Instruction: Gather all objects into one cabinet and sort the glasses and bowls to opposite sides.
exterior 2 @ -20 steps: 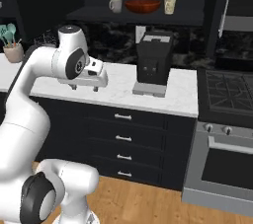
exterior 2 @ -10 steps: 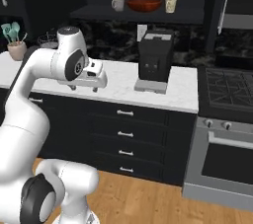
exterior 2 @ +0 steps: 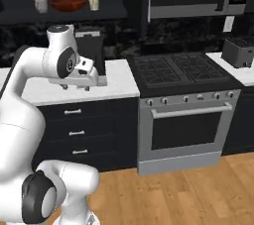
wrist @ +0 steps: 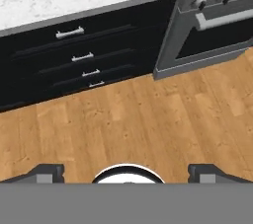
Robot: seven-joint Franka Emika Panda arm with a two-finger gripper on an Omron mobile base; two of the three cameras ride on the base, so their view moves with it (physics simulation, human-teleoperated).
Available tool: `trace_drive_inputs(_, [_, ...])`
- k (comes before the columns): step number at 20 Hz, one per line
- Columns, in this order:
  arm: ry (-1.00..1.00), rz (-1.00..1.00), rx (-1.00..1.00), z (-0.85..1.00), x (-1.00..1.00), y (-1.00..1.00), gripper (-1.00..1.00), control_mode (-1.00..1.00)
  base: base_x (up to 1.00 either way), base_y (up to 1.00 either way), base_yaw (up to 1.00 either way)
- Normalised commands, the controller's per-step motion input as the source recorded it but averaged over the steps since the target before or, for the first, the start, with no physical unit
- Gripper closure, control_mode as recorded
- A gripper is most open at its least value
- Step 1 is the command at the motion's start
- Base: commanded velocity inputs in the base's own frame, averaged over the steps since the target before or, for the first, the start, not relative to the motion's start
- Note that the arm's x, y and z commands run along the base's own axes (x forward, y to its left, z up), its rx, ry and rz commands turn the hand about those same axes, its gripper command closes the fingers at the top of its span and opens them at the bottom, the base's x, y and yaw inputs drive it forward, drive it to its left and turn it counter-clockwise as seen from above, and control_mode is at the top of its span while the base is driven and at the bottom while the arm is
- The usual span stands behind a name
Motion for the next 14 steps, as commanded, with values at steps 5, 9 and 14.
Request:
trace_drive_inputs(5, [0.00, 0.00, 0.00, 0.00, 0.00, 0.00, -1.00, 1.00, 0.00, 0.00, -0.74])
trace_drive_inputs(9, [0.00, 0.00, 0.00, 0.00, 0.00, 0.00, -1.00, 1.00, 0.15, 0.00, -0.70])
trace_drive_inputs(14, [0.00, 0.00, 0.00, 0.00, 0.00, 0.00, -1.00, 1.00, 0.43, 0.00, -0.62])
